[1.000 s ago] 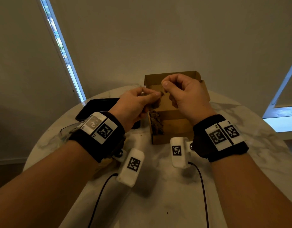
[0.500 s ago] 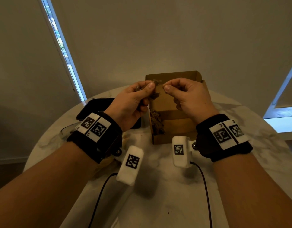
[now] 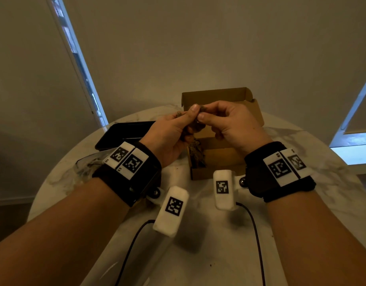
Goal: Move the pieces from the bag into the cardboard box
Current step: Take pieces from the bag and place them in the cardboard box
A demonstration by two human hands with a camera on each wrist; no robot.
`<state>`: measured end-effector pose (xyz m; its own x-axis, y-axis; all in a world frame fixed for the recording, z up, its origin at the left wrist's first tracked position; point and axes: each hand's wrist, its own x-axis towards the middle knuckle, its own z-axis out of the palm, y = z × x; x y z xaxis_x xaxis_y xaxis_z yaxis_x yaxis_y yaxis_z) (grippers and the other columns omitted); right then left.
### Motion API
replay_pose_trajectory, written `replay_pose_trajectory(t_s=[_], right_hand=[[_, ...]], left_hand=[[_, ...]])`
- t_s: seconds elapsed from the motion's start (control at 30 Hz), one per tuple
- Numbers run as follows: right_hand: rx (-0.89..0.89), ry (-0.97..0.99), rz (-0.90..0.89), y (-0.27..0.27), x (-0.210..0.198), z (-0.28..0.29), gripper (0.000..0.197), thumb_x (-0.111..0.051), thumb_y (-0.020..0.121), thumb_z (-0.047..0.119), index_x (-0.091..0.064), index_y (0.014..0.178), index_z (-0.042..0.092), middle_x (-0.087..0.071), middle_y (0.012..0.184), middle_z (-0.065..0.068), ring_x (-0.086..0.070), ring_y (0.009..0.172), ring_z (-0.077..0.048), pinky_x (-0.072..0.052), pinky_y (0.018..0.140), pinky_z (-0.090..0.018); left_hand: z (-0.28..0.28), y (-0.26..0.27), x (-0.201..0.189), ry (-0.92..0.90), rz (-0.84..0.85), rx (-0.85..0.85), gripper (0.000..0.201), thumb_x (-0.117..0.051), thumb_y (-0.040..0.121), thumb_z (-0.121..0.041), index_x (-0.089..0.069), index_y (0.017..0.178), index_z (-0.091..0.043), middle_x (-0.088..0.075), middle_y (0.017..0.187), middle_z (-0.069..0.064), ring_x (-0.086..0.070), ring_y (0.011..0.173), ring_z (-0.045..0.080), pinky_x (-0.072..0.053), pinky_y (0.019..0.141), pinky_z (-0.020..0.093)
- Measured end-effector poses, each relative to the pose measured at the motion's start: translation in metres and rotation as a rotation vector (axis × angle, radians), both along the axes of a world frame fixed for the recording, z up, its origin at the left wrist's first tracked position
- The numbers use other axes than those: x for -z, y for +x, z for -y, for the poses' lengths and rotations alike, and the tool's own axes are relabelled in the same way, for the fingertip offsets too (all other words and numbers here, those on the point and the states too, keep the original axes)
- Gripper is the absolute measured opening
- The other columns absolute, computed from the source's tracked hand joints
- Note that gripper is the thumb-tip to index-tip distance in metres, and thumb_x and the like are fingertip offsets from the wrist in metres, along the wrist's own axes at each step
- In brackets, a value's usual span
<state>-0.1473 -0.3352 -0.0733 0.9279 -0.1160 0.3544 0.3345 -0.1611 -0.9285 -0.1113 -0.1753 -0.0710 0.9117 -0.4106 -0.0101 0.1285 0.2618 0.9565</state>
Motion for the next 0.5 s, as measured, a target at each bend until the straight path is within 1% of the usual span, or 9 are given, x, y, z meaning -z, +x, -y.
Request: replay_pose_trajectory(t_s=[0.03, 0.13, 0.2, 0.27, 0.33, 0.4, 0.47, 0.5], right_hand=[[0.029, -0.023, 0.030, -0.0002, 0.0000, -0.0005, 0.020, -0.073, 0.091, 0.011, -0.072, 0.110, 0.004, -0.065, 0.069, 0.013, -0.055, 0.053, 0.006, -0.043, 0.050, -0.010], [0.076, -0.073, 0.077, 0.0000, -0.0001, -0.0030, 0.017, -0.074, 0.091, 0.012, -0.073, 0.107, 0.007, -0.067, 0.079, 0.003, -0.056, 0.054, 0.008, -0.043, 0.052, -0.007], [0.100, -0.079, 0.079, 0.0007, -0.0001, -0.0019, 0.013, -0.073, 0.092, 0.014, -0.073, 0.105, 0.013, -0.067, 0.081, 0.004, -0.057, 0.056, 0.006, -0.045, 0.053, -0.009], [0.132, -0.079, 0.071, 0.0008, -0.0009, 0.0018, 0.009, -0.071, 0.094, 0.017, -0.072, 0.102, 0.020, -0.068, 0.083, 0.004, -0.058, 0.062, 0.001, -0.050, 0.056, -0.016], [0.144, -0.066, 0.045, -0.0002, -0.0022, 0.0053, 0.009, -0.068, 0.096, 0.017, -0.071, 0.101, 0.024, -0.070, 0.090, 0.003, -0.065, 0.073, -0.007, -0.055, 0.062, -0.022], [0.125, -0.037, 0.022, -0.0014, -0.0034, 0.0058, 0.010, -0.065, 0.097, 0.015, -0.068, 0.100, 0.024, -0.072, 0.096, 0.000, -0.072, 0.082, -0.012, -0.058, 0.065, -0.024], [0.096, 0.010, 0.009, -0.0024, -0.0049, 0.0035, 0.010, -0.063, 0.098, 0.011, -0.065, 0.100, 0.020, -0.074, 0.097, -0.004, -0.075, 0.080, -0.014, -0.059, 0.065, -0.023], [0.084, 0.031, 0.007, -0.0028, -0.0056, 0.0018, 0.009, -0.063, 0.098, 0.009, -0.064, 0.102, 0.018, -0.075, 0.097, -0.005, -0.076, 0.078, -0.014, -0.060, 0.064, -0.023]], left_hand=[[0.0007, -0.0011, -0.0005, 0.020, -0.010, -0.017, 0.031, -0.067, 0.096, -0.028, -0.068, 0.115, -0.004, -0.064, 0.085, 0.004, -0.054, 0.057, 0.004, -0.040, 0.051, 0.016], [0.0023, -0.0041, -0.0021, 0.077, -0.021, -0.049, 0.041, -0.067, 0.095, -0.034, -0.067, 0.120, -0.001, -0.066, 0.092, 0.008, -0.058, 0.055, 0.004, -0.043, 0.052, 0.016], [0.0034, -0.0050, -0.0030, 0.118, -0.030, -0.075, 0.047, -0.063, 0.096, -0.046, -0.069, 0.118, -0.005, -0.068, 0.094, 0.008, -0.056, 0.060, 0.007, -0.046, 0.053, 0.018], [0.0036, -0.0036, -0.0041, 0.141, -0.051, -0.143, 0.051, -0.055, 0.099, -0.051, -0.068, 0.116, -0.004, -0.069, 0.090, 0.008, -0.053, 0.061, 0.009, -0.047, 0.052, 0.019], [0.0015, -0.0009, -0.0046, 0.157, -0.058, -0.195, 0.045, -0.053, 0.103, -0.045, -0.068, 0.114, -0.005, -0.065, 0.087, 0.006, -0.052, 0.062, 0.009, -0.046, 0.051, 0.019], [-0.0021, 0.0003, -0.0044, 0.178, -0.059, -0.199, 0.032, -0.053, 0.105, -0.035, -0.069, 0.106, -0.008, -0.063, 0.085, 0.004, -0.051, 0.064, 0.010, -0.045, 0.052, 0.019], [-0.0042, -0.0011, -0.0033, 0.198, -0.067, -0.196, 0.027, -0.051, 0.106, -0.030, -0.068, 0.095, -0.012, -0.064, 0.083, 0.003, -0.050, 0.064, 0.009, -0.043, 0.052, 0.017], [-0.0045, -0.0022, -0.0023, 0.209, -0.073, -0.199, 0.027, -0.050, 0.107, -0.029, -0.067, 0.093, -0.013, -0.065, 0.084, 0.003, -0.050, 0.063, 0.008, -0.043, 0.051, 0.016]])
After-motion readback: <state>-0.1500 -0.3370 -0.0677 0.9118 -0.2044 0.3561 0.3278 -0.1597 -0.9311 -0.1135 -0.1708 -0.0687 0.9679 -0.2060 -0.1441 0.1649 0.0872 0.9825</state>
